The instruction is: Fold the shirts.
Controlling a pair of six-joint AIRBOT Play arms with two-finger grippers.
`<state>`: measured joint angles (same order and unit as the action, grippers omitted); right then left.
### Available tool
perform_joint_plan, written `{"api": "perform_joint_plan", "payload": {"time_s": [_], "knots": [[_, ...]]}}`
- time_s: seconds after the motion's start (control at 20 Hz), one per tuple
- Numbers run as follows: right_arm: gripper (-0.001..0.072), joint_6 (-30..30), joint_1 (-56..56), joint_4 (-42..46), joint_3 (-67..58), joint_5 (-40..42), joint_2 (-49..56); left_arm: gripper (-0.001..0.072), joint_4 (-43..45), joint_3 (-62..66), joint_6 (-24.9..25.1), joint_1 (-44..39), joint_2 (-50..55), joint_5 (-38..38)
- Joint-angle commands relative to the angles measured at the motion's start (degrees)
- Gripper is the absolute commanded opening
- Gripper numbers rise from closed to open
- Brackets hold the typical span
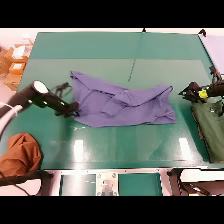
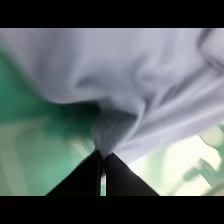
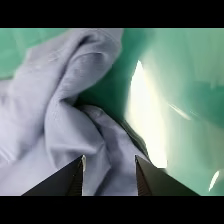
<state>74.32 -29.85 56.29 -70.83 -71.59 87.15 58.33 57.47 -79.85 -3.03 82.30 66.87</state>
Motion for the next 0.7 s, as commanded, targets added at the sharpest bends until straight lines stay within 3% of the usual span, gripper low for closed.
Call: {"api": "perform_joint_plan", "payload": {"time_s": [0.0,0.15,0.35,0.6,0.65], "knots": [[0.0373,0.0,0.1,0.8,4.3,-1.5,0.0,0.0026,7.2,6.6,-0.7,9.2,0.1,3.7],[0.0374,-0.3,0.9,-0.2,11.8,0.2,0.0,0.0027,7.1,7.0,1.6,14.6,0.3,3.1],[0.0375,-5.2,5.3,-6.9,20.7,1.2,0.1,0.0027,5.9,7.0,3.9,14.9,2.1,2.8],[0.0371,-5.2,15.7,-9.1,24.7,6.7,0.5,0.0027,4.7,7.0,3.9,14.9,2.4,2.8],[0.0334,-5.2,17.5,-9.4,24.7,6.7,0.5,0.0027,4.5,7.0,4.0,14.9,2.4,3.3]]}}
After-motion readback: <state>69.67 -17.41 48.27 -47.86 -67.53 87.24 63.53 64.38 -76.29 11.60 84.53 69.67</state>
